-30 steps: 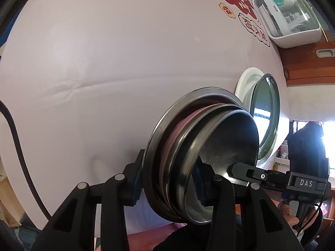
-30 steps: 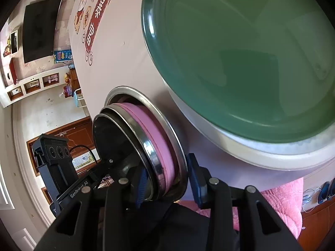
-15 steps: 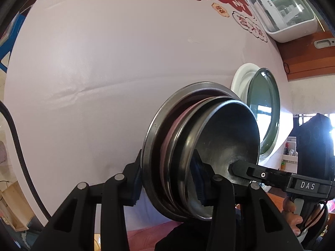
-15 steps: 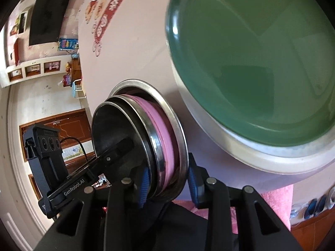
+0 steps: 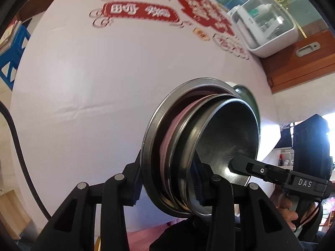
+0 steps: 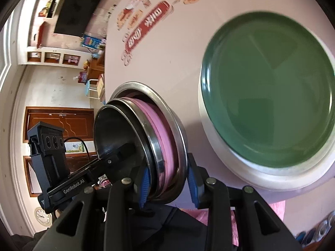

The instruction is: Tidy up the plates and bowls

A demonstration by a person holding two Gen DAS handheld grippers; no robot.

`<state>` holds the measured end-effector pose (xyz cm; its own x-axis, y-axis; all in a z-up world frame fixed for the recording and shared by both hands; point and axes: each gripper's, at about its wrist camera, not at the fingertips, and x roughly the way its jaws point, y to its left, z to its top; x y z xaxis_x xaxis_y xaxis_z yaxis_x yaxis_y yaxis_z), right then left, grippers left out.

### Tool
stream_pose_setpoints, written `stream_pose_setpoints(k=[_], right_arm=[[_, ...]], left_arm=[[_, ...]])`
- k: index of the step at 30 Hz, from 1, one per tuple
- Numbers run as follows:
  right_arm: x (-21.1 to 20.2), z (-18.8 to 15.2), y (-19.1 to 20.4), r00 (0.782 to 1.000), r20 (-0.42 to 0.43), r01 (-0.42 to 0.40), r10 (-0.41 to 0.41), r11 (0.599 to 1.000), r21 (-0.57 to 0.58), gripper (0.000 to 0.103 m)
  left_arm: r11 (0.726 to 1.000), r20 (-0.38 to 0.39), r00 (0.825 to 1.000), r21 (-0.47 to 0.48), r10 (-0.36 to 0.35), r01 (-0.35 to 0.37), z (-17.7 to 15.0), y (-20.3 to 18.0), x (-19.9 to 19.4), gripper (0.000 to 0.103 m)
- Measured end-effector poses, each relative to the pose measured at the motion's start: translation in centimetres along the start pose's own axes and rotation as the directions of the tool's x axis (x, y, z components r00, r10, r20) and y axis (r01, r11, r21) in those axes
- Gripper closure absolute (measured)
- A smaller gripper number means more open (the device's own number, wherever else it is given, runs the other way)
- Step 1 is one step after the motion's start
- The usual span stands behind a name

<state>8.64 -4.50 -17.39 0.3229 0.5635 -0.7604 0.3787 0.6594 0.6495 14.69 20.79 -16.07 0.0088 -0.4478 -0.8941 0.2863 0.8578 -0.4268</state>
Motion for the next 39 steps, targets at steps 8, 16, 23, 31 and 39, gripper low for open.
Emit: stream_pose_setpoints(k=[8, 16, 23, 31, 39], right_arm=[[-2.9, -0.2, -0.7, 0.997, 0.072, -0.012, 0.015, 0.999, -0.045, 0.071], [-6.4, 0.3, -2.3, 0.988, 0.151, 0.027, -0.017, 0.998, -0.062, 0.071], [-8.8, 1.4, -4.1, 0.979, 0.187, 0.095, -0.079, 0.992, -0.082, 0.071], [-10.5, 3.2, -5.6, 0.957, 0.209, 0.236, -0.200, 0.958, -0.162, 0.071], [-11.0, 5.8, -7.2, 0.961, 0.141, 0.268, -0.239, 0.931, -0.247, 0.071]], left_arm=[[0.998, 0.076, 0.995, -0.007, -0.058, 0.059, 0.1, -2.4, -0.3, 0.064], [0.995, 0.078, 0.993, 0.039, -0.091, 0.088, 0.6, -6.4, 1.0, 0.064], [0.993, 0.038, 0.994, 0.058, -0.103, 0.101, 1.8, -10.1, 3.4, 0.064], [0.991, -0.014, 0.994, 0.068, -0.111, 0.111, 3.8, -13.8, 6.9, 0.064], [0.992, -0.047, 0.991, -0.025, -0.128, 0.127, 4.9, -14.8, 9.7, 0.064]])
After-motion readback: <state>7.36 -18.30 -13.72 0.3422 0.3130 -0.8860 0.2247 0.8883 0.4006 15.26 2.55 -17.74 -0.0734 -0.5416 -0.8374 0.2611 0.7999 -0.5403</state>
